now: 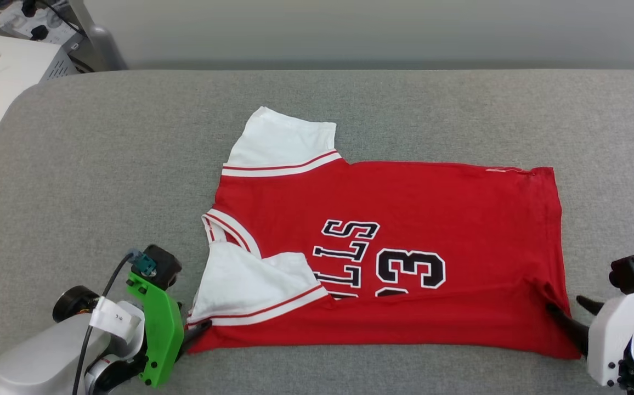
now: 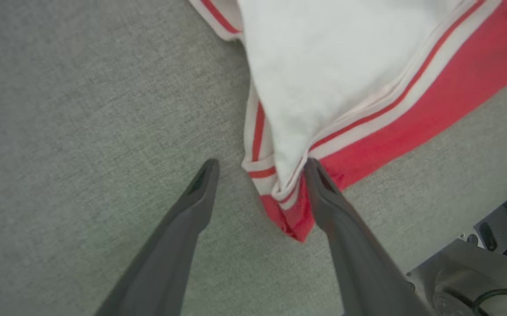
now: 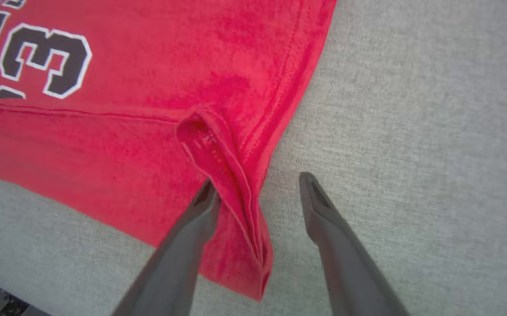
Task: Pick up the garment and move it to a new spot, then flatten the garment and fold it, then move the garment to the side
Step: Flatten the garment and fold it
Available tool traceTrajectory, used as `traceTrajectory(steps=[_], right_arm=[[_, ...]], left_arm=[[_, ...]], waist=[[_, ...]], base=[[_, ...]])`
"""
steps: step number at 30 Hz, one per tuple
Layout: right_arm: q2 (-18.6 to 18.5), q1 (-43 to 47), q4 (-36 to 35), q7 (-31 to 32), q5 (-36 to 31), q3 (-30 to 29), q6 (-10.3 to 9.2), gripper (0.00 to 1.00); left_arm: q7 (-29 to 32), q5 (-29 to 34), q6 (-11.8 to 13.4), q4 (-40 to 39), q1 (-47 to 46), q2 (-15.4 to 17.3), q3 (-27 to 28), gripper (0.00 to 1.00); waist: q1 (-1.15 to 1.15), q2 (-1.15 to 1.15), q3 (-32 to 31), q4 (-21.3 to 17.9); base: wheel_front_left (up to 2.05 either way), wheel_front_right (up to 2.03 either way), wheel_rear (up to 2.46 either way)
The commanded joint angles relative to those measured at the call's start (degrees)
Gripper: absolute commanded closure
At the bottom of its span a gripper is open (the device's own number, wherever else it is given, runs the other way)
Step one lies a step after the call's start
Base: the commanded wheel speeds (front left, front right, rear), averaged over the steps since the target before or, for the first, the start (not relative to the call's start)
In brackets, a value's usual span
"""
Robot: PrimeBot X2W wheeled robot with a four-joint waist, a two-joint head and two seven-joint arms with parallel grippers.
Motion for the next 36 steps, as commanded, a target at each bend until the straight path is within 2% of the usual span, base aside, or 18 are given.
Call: traceTrajectory(steps=[1,5,13,17,21,25,31,36], right_arm=[[-0.1,-0.3,-0.2,-2.1,-1.2,-0.7,-0.04,0.0],[1.2,0.8,-1.6,-9.0,-3.9,-4.6,-0.04,0.0],[8.1,1.3,-8.0,-19.6,-12.0,-13.9,-0.04,0.0],[12.5,0.7,-12.2,-23.9,-17.1,-17.3,-0.04,0.0],[16.5,0.5,-17.0,-25.1,-20.5,-18.4,-0.04,0.0],[18.8,0.2,-20.9,-24.4,-22.9,-17.9,-0.04,0.0],[20.0,-2.3,-22.9,-24.3,-23.8,-16.2,-0.04,0.0],[20.7,-4.5,-23.1,-24.4,-24.4,-15.1,-0.04,0.0]], left_arm=[[-1.2,0.4,0.0,0.0,0.4,0.3,0.5,0.0],[-3.4,1.0,0.7,-2.1,-0.9,2.0,2.1,0.0],[-7.4,3.1,3.6,-6.6,-6.6,4.6,6.8,0.0],[-9.1,2.8,4.6,-6.4,-10.6,3.7,10.0,0.0],[-9.0,3.4,4.4,-4.2,-15.9,2.3,12.1,0.0],[-5.8,1.8,2.8,-0.4,-21.5,0.3,13.8,0.0],[5.7,-1.1,-0.2,6.7,-30.3,-2.3,13.2,0.0],[13.9,-3.3,-1.7,11.1,-36.5,-3.7,12.9,0.0]], waist=[[0.0,0.0,-1.3,0.5],[0.0,0.0,-2.9,1.0],[0.0,0.0,-3.3,0.2],[0.0,0.0,-1.8,-1.1],[0.0,0.0,1.3,-2.8],[0.0,0.0,5.5,-4.6],[0.0,0.0,12.2,-7.6],[0.0,0.0,16.8,-9.9]], base=[[0.0,0.0,0.0],[0.0,0.0,0.0],[0.0,0.0,0.0],[0.0,0.0,0.0],[0.0,0.0,0.0],[0.0,0.0,0.0],[0.0,0.0,0.0],[0.0,0.0,0.0]])
